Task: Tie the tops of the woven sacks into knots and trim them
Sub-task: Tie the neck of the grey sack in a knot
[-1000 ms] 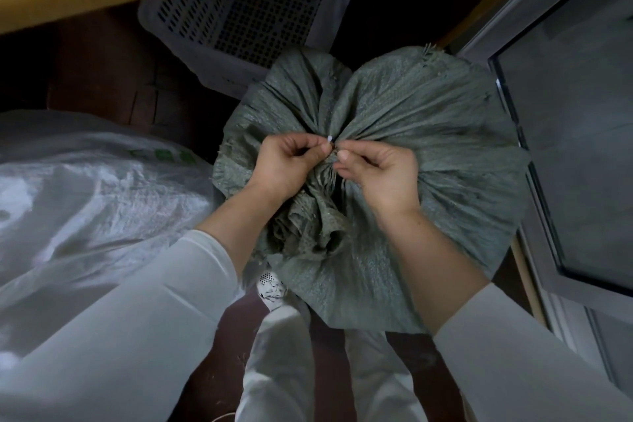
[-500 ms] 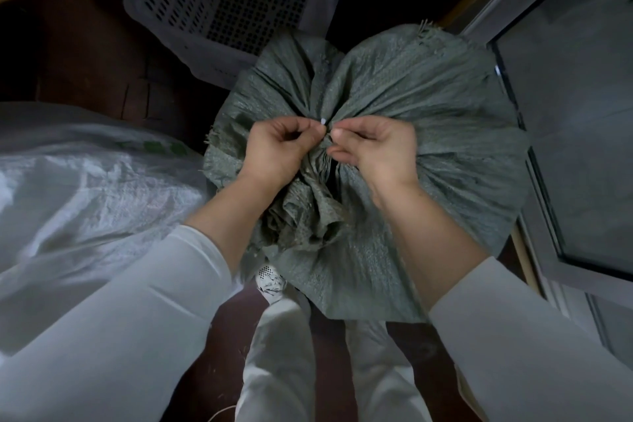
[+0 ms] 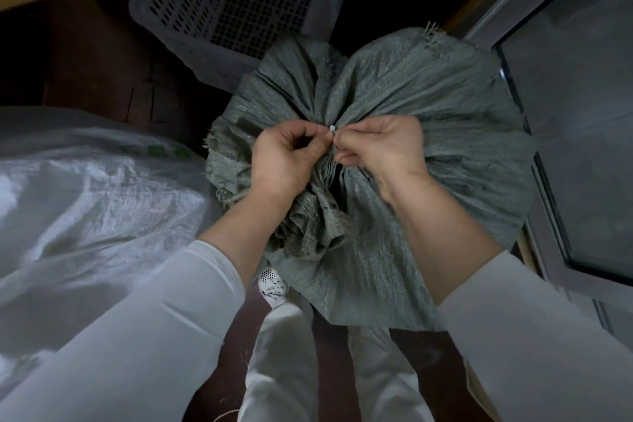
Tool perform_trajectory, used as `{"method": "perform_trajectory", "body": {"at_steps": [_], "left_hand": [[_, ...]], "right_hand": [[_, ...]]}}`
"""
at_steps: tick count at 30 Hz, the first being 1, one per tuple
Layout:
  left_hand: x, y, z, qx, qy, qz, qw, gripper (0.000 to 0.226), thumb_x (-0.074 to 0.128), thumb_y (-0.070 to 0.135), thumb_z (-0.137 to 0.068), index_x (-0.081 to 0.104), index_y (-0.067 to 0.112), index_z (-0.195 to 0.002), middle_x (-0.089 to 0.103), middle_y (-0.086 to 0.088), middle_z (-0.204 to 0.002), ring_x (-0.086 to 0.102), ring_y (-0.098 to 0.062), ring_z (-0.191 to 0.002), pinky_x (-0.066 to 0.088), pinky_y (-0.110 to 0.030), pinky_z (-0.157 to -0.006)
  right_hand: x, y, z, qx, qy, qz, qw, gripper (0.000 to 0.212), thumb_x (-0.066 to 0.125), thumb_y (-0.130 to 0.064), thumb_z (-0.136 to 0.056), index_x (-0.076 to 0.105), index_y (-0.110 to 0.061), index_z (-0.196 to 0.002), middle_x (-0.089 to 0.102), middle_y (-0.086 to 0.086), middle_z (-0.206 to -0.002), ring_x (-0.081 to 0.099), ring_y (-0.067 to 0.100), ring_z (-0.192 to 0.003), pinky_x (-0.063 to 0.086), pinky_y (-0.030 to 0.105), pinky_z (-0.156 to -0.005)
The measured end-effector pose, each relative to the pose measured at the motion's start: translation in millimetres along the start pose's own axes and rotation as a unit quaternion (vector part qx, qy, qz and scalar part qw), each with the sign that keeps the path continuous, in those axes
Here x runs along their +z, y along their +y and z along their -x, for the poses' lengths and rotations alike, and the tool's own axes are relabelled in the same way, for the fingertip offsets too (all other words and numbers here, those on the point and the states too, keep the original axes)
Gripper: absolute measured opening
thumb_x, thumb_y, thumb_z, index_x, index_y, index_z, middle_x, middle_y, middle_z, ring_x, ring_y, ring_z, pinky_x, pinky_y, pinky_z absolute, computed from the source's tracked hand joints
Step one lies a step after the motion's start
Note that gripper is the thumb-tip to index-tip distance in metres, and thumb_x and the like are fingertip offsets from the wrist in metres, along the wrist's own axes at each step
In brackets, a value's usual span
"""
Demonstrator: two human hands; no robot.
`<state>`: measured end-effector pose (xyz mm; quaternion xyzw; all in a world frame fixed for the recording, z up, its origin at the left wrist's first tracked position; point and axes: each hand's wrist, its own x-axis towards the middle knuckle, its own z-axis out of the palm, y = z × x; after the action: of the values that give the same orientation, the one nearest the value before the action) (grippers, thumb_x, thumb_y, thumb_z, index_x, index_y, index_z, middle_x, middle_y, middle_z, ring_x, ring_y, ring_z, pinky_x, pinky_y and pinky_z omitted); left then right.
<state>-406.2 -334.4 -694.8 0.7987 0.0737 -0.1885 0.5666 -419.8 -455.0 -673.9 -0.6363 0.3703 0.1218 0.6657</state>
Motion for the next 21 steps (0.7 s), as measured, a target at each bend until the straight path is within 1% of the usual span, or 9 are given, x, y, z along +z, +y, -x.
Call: {"method": "perform_trajectory", "body": {"at_steps": [2, 5, 6, 7, 9, 11, 15, 19, 21], "left_hand": [[0, -1, -1, 0.007, 0.005, -0.018, 1.000, 0.011, 0.071, 0.025, -0.074, 0.068, 0.035, -0.070, 0.070, 0.007, -0.076, 0.067, -0.015, -0.077, 0.056, -0.042, -0.085], [1, -4, -2, 0.003, 0.016, -0.032, 0.999, 0.003, 0.069, 0.034, -0.070, 0.070, 0.037, -0.069, 0.073, 0.003, -0.080, 0.070, -0.018, -0.082, 0.056, -0.045, -0.084], [2, -6, -3, 0.004, 0.018, -0.039, 0.999, 0.004, 0.069, 0.036, -0.070, 0.072, 0.033, -0.070, 0.073, 0.003, -0.081, 0.070, -0.019, -0.083, 0.056, -0.045, -0.084], [2, -7, -3, 0.005, 0.020, -0.046, 0.999, 0.011, 0.069, 0.037, -0.070, 0.074, 0.029, -0.075, 0.074, 0.003, -0.082, 0.071, -0.020, -0.084, 0.056, -0.045, -0.083], [1, -8, -3, 0.005, 0.022, -0.063, 0.998, 0.018, 0.068, 0.037, -0.071, 0.075, 0.025, -0.083, 0.074, 0.004, -0.083, 0.071, -0.018, -0.084, 0.057, -0.043, -0.082], [0, -7, -2, 0.013, 0.024, -0.091, 0.995, 0.020, 0.068, 0.037, -0.073, 0.076, 0.024, -0.086, 0.074, 0.005, -0.084, 0.070, -0.016, -0.083, 0.057, -0.040, -0.080], [-3, -1, 1, 0.049, 0.026, -0.152, 0.987, 0.017, 0.069, 0.030, -0.080, 0.076, 0.021, -0.092, 0.075, 0.000, -0.090, 0.069, -0.016, -0.087, 0.056, -0.036, -0.081], [-6, 3, 4, 0.082, 0.020, -0.200, 0.976, 0.030, 0.059, 0.039, -0.076, 0.075, 0.022, -0.095, 0.075, 0.000, -0.093, 0.069, -0.020, -0.090, 0.055, -0.036, -0.078], [-7, 3, 5, 0.098, 0.011, -0.225, 0.969, 0.030, 0.058, 0.039, -0.077, 0.075, 0.022, -0.096, 0.075, -0.001, -0.094, 0.070, -0.021, -0.090, 0.055, -0.037, -0.076]], "right_hand": [[-1, 1, -1, -0.002, 0.001, -0.007, 1.000, 0.018, 0.066, 0.007, -0.077, 0.064, -0.006, -0.065, 0.059, -0.004, -0.038, 0.057, 0.004, -0.035, 0.050, 0.014, -0.042], [-1, 2, -1, -0.003, 0.004, -0.009, 1.000, 0.015, 0.067, 0.007, -0.077, 0.065, -0.004, -0.066, 0.059, -0.004, -0.038, 0.057, 0.004, -0.035, 0.050, 0.014, -0.042], [0, 2, -1, -0.002, 0.005, -0.010, 1.000, 0.015, 0.067, 0.007, -0.076, 0.065, -0.004, -0.066, 0.059, -0.004, -0.038, 0.057, 0.004, -0.035, 0.050, 0.014, -0.043], [0, 2, -1, -0.001, 0.006, -0.011, 1.000, 0.015, 0.066, 0.007, -0.077, 0.065, -0.004, -0.066, 0.059, -0.004, -0.038, 0.057, 0.005, -0.035, 0.050, 0.014, -0.043], [0, 3, 0, 0.001, 0.007, -0.017, 1.000, 0.017, 0.066, 0.007, -0.077, 0.064, -0.005, -0.065, 0.059, -0.003, -0.038, 0.057, 0.005, -0.035, 0.051, 0.015, -0.044], [0, 2, 1, 0.005, 0.006, -0.019, 1.000, 0.019, 0.066, 0.007, -0.077, 0.064, -0.006, -0.064, 0.059, -0.003, -0.038, 0.057, 0.005, -0.035, 0.052, 0.014, -0.044], [1, 1, 1, 0.012, 0.005, -0.018, 1.000, 0.018, 0.065, 0.007, -0.078, 0.063, -0.005, -0.065, 0.059, -0.004, -0.037, 0.057, 0.004, -0.035, 0.052, 0.014, -0.044], [0, 3, 0, 0.025, -0.009, -0.049, 0.998, 0.017, 0.065, 0.008, -0.080, 0.063, -0.003, -0.068, 0.060, -0.002, -0.039, 0.059, 0.005, -0.038, 0.055, 0.015, -0.050], [-2, 6, 1, 0.027, -0.019, -0.068, 0.997, 0.010, 0.065, 0.009, -0.081, 0.065, 0.001, -0.075, 0.062, -0.001, -0.043, 0.061, 0.006, -0.042, 0.056, 0.016, -0.053]]}}
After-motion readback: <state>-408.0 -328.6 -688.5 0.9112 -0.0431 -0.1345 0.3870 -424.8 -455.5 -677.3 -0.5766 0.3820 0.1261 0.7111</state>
